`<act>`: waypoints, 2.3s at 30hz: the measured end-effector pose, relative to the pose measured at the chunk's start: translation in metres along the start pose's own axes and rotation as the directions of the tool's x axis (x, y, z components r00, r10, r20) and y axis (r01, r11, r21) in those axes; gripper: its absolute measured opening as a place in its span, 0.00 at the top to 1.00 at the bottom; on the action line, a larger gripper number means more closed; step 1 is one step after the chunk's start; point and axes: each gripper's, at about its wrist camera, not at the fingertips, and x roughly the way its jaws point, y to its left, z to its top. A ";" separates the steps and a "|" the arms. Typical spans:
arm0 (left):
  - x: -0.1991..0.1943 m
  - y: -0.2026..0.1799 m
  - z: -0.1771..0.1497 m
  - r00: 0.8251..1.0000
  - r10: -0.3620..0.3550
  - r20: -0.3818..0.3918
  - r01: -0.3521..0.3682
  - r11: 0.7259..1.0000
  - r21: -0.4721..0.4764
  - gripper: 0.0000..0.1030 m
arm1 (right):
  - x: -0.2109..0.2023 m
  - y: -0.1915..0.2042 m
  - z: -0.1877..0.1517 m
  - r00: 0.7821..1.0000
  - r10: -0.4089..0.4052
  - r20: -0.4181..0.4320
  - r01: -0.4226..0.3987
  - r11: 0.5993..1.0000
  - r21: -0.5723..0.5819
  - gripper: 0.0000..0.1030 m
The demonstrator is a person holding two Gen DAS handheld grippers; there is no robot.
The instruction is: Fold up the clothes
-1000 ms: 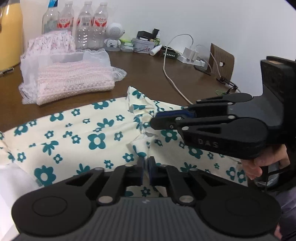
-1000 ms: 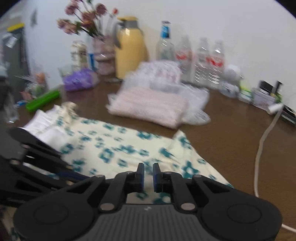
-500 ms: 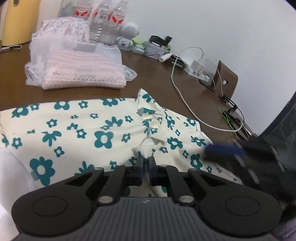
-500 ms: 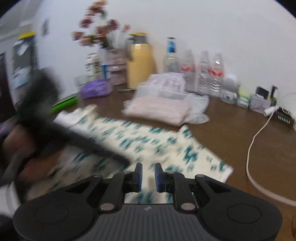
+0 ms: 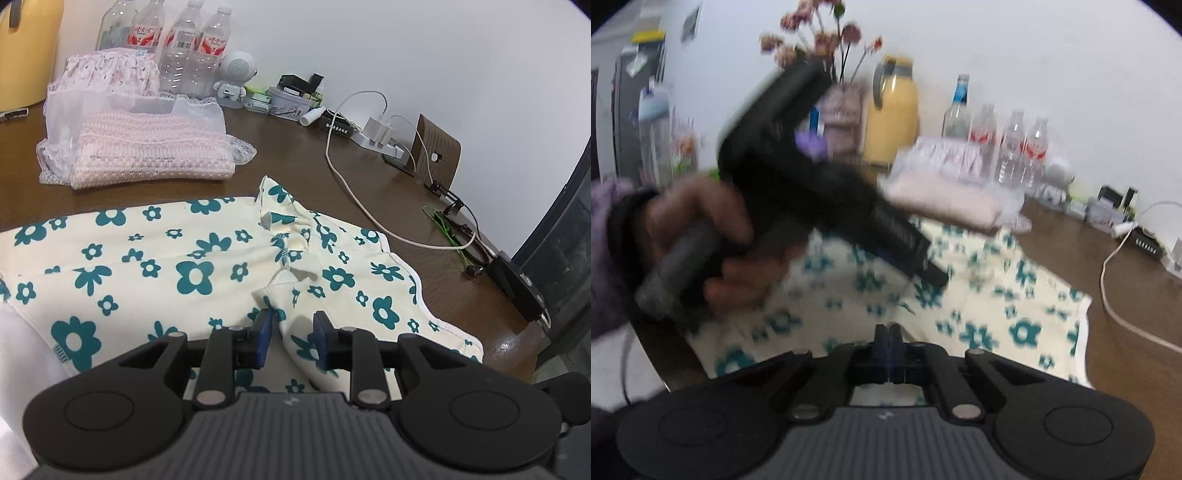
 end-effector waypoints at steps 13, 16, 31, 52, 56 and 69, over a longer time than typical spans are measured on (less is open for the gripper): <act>-0.025 -0.012 0.002 0.998 0.055 0.030 -0.058 0.994 0.089 0.56 | -0.073 -0.081 -0.040 0.979 -0.203 0.008 0.197 0.961 0.196 0.73; -0.046 -0.035 -0.006 0.996 0.082 0.030 -0.087 0.969 0.231 0.48 | -0.087 -0.127 -0.058 0.964 -0.264 -0.043 0.263 0.905 0.334 0.75; -0.039 -0.057 -0.043 0.987 0.145 -0.065 -0.104 0.899 0.425 0.73 | -0.093 -0.112 -0.065 0.987 -0.142 -0.069 0.155 0.950 0.272 0.88; -0.034 -0.102 -0.085 0.999 -0.043 -0.029 0.051 0.756 0.653 0.61 | -0.042 -0.139 -0.007 0.999 -0.032 0.004 0.031 0.985 0.169 0.93; -0.031 -0.108 -0.083 1.000 -0.017 -0.007 0.017 0.765 0.644 0.56 | 0.013 -0.159 0.014 0.993 -0.081 -0.081 0.096 0.973 0.210 0.98; -0.032 -0.037 -0.021 0.983 0.165 0.083 -0.183 0.929 0.323 0.54 | 0.028 -0.187 0.018 0.976 -0.188 -0.106 0.213 0.921 0.326 0.90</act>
